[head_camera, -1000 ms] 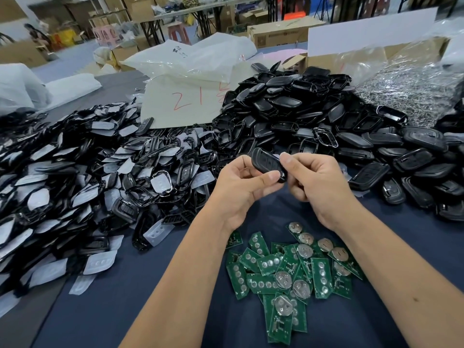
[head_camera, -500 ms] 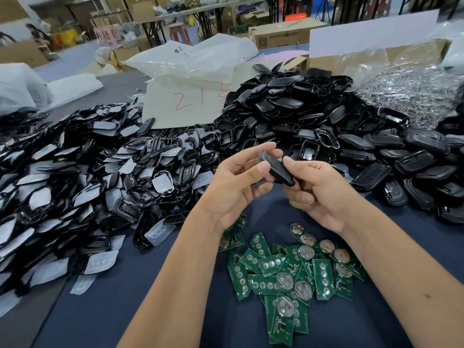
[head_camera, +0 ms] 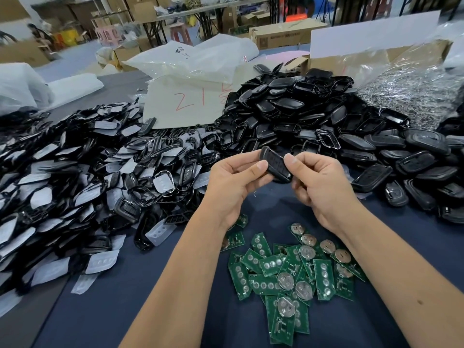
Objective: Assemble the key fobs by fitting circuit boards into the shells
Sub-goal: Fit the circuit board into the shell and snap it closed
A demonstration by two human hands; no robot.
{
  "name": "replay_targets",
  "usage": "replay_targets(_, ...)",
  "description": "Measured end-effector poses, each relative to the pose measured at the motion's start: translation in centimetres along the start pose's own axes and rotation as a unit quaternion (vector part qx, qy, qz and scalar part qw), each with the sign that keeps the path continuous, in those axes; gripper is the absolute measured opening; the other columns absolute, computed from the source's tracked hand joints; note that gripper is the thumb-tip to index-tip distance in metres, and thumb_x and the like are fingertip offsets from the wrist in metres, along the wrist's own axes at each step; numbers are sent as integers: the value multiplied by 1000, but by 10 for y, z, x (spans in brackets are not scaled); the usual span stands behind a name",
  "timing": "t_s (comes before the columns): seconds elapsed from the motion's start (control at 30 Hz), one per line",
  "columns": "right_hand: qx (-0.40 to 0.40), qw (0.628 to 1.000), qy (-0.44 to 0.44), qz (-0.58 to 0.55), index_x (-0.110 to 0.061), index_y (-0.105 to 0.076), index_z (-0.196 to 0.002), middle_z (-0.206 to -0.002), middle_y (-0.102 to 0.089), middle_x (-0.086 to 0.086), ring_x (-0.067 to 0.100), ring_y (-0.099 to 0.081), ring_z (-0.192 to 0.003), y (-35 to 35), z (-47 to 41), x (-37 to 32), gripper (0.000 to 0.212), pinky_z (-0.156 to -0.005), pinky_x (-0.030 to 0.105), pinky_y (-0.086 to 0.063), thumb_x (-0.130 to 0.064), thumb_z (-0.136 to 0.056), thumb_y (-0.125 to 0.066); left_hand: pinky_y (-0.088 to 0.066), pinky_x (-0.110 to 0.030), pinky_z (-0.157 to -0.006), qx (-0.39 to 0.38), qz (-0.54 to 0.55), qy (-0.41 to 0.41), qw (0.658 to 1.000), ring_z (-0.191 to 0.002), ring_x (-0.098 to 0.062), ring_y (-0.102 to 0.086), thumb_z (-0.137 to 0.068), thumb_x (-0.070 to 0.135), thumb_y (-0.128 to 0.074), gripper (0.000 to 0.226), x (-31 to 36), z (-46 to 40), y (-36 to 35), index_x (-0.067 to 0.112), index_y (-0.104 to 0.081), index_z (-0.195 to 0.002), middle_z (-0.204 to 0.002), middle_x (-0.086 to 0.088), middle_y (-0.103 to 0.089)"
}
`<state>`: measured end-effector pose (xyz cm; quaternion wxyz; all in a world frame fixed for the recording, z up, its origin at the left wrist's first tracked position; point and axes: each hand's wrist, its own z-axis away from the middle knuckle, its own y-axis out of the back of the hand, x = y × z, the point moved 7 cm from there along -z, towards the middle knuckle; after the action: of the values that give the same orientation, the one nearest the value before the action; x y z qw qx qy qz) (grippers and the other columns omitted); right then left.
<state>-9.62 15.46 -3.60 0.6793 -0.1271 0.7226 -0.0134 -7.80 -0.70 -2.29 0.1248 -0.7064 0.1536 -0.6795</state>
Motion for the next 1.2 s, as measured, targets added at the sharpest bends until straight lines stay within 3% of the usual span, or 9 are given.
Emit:
replay_targets(0.23, 10, 999, 29, 26, 2, -54, -74, -52, -47, 4, 10, -28, -38, 2, -2, 1, 39, -38, 19, -23, -22, -104, -63, -61, -24, -74, 30, -8, 8, 999, -92, -20, -77, -91, -6, -67, 21, -6, -1, 2, 7, -78, -103, -101, -14, -79)
replay_targets(0.47, 14, 999, 40, 32, 0, -55, -72, -53, -47, 3, 11, -30, -39, 3, -2, 2, 40, -41, 21, -24, -23, -103, -65, -63, -25, -76, 24, -4, 5, 1000, -84, -19, -74, -92, -8, -65, 27, -6, 0, -1, 12, -82, -95, -97, -13, -79)
replay_targets(0.63, 36, 996, 60, 61, -4, -56, -70, -53, -48, 6, 12, -32, -39, 5, 0, -1, 41, -38, 19, -26, -28, -100, -69, -61, -25, -73, 58, -38, 12, 998, -85, -19, -77, -95, -7, -64, 23, -10, -1, 1, 9, -75, -106, -95, -12, -79)
replay_targets(0.77, -4, 997, 19, 69, -4, -63, -82, -58, -57, 5, 15, -45, -40, 1, 0, 5, 33, -36, 18, -30, -30, -103, -65, -61, -27, -75, 92, -54, 14, 994, -85, -20, -76, -95, -3, -67, 21, -11, -2, 9, 7, -74, -112, -101, -16, -77)
replay_targets(0.87, -29, 995, 25, 90, 0, -67, -92, -63, -66, 9, 19, -54, -42, -5, 1, 3, 22, -33, 23, -36, -18, -104, -64, -60, -27, -77, 102, -66, 12, 993, -89, -21, -76, -95, 0, -69, 20, -9, -1, 13, 8, -74, -112, -103, -16, -77)
replay_targets(1.07, -28, 996, 21, 79, 1, -66, -88, -64, -68, 15, 21, -56, -40, -5, 3, 2, 20, -33, 25, -40, -11, -104, -63, -60, -27, -73, 81, -86, 27, 993, -86, -21, -77, -91, 2, -74, 21, -11, 0, 8, 7, -74, -112, -96, -11, -79)
replay_targets(1.2, -44, 998, 7, 41, 0, -63, -86, -65, -67, 15, 21, -56, -42, -8, 4, 1, 28, -33, 25, -40, -21, -104, -62, -59, -23, -68, 81, -44, 70, 993, -76, -13, -73, -91, 4, -73, 20, -15, 2, 8, 3, -73, -112, -95, -10, -78)
